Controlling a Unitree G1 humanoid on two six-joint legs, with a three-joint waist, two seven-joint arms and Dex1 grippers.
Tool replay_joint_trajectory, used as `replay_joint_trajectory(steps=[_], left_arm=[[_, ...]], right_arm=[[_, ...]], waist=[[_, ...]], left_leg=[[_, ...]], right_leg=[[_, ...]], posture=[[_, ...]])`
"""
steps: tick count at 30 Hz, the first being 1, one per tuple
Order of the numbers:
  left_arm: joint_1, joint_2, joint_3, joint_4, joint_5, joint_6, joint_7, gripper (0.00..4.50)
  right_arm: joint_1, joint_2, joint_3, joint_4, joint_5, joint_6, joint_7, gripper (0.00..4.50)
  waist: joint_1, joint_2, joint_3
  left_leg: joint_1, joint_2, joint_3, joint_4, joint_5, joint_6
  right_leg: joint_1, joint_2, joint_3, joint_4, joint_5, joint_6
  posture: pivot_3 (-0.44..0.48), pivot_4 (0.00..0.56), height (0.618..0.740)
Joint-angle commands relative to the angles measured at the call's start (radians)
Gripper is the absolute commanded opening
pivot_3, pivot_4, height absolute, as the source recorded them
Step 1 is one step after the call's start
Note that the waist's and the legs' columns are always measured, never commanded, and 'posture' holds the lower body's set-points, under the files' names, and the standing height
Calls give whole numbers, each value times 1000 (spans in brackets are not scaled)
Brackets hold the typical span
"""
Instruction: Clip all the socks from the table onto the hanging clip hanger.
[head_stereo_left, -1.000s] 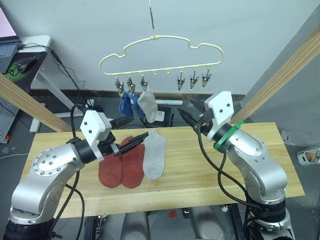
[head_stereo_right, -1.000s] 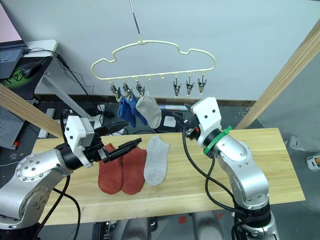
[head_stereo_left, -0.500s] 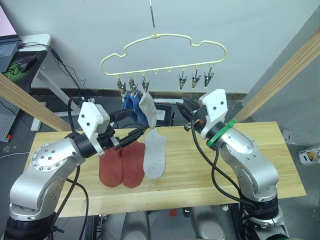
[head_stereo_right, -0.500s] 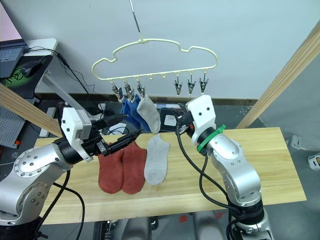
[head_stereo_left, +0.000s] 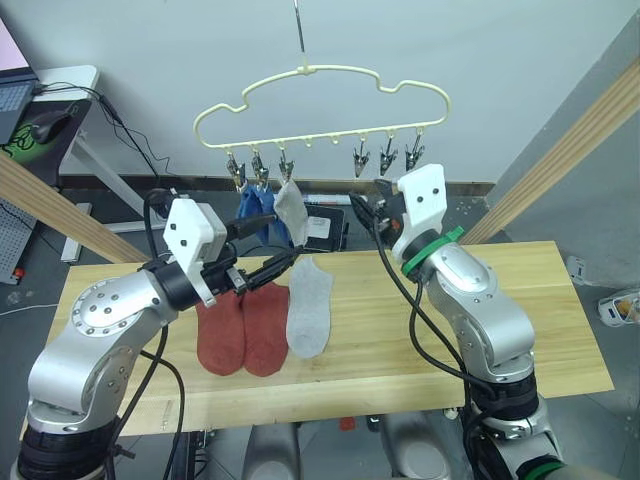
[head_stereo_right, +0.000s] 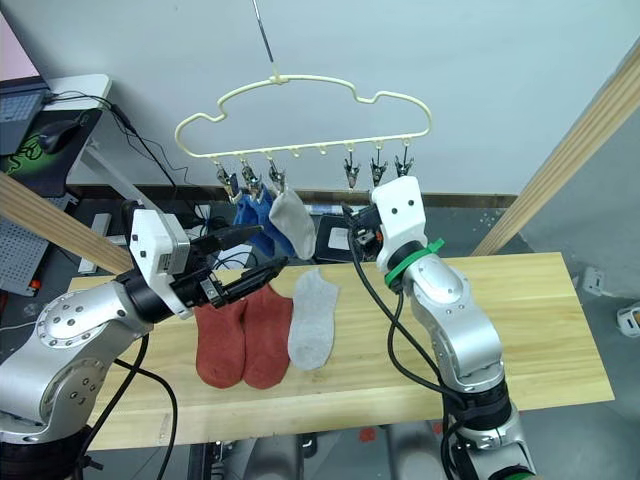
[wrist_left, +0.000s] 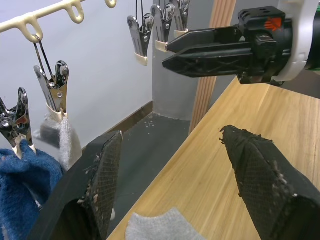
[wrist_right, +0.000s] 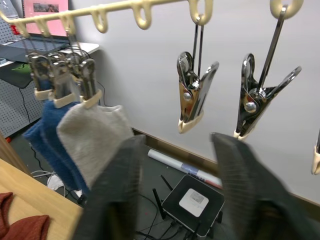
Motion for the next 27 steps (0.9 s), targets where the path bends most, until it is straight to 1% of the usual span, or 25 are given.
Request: replay_joint_trajectory(steps=[1,4,12,19,27], left_arm=[[-14,-5,-1,-9,-1,-7,1,3441],[-22,-8,5,-3,-13,-3,3,3441],[-36,-7,10,12,-15,-5,-4,3441],[-36,-7,8,14,-13,-6,-5,3441],[-31,-15,-2,17,-1,-14,-3,3441]], right_arm=[[-34,16,-10,-1,-5,-32,-15,2260],[-52,27,-13,18,-7,-41,-18,2260],[-105,47,-20,74,-13,-84,-18,2260],[-171,69,-24,107,-20,-104,-29,2260],[-195,92,-27,117,-20,-99,-52,2260]], waist=[[0,0,0],[0,0,0],[0,0,0],[0,1,1],[0,1,1]], left_leg=[[0,0,0,-2,0,0],[0,0,0,-6,0,0],[-1,1,0,-9,0,0],[-2,1,0,-9,0,0],[-2,1,0,-9,0,0]], right_leg=[[-1,0,0,-1,0,-1],[-2,0,0,-4,2,-4],[-2,-1,1,-11,3,-4],[-2,-1,1,-11,3,-4],[-2,-1,1,-12,3,-4]], posture=[[-118,404,740],[-117,405,740],[-116,405,740],[-116,404,740],[-120,400,740]])
